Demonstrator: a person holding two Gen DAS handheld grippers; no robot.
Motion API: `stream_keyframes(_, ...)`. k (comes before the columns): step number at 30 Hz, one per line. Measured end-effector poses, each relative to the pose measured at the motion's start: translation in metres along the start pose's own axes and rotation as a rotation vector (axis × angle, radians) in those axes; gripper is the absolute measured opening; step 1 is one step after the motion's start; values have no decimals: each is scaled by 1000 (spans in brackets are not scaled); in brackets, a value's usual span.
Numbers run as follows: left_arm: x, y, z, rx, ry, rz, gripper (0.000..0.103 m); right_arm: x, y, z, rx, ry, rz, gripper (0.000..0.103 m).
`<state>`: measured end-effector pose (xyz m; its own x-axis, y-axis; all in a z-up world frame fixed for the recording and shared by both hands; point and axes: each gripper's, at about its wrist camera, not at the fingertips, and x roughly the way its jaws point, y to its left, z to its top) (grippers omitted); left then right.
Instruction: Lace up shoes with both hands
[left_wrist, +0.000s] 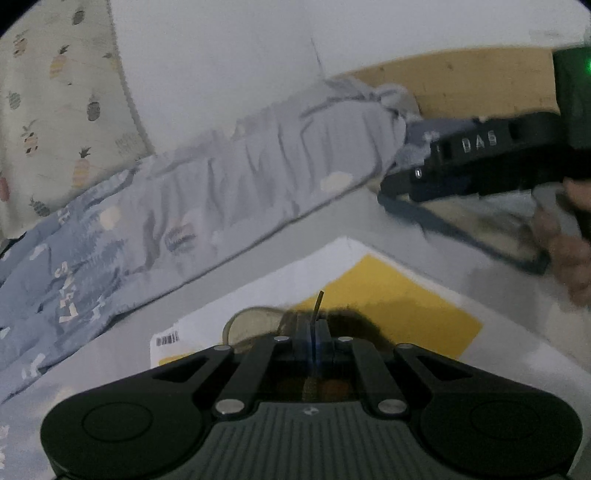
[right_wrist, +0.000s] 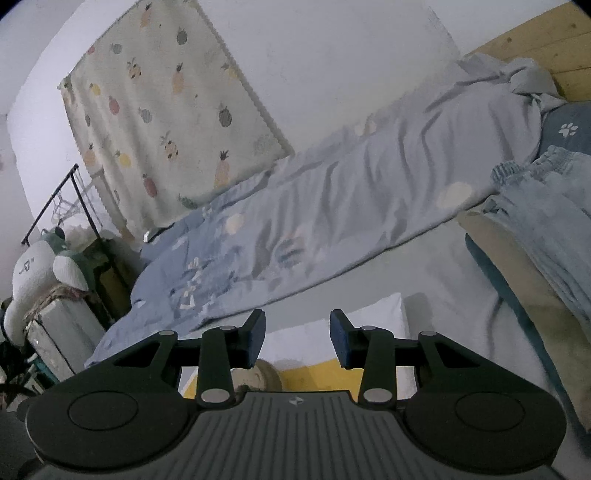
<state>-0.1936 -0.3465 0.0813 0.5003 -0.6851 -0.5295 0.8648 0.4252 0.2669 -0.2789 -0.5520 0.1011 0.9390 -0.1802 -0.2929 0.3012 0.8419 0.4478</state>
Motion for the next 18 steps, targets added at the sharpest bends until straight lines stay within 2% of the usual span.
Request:
stream_keyframes(6, 11, -1, -7, 51, 60, -4, 1, 0, 2, 0, -9, 11, 11, 40)
stream_keyframes(18, 28, -3, -8, 126, 114, 0, 1, 0, 4, -1, -19, 12, 13, 40)
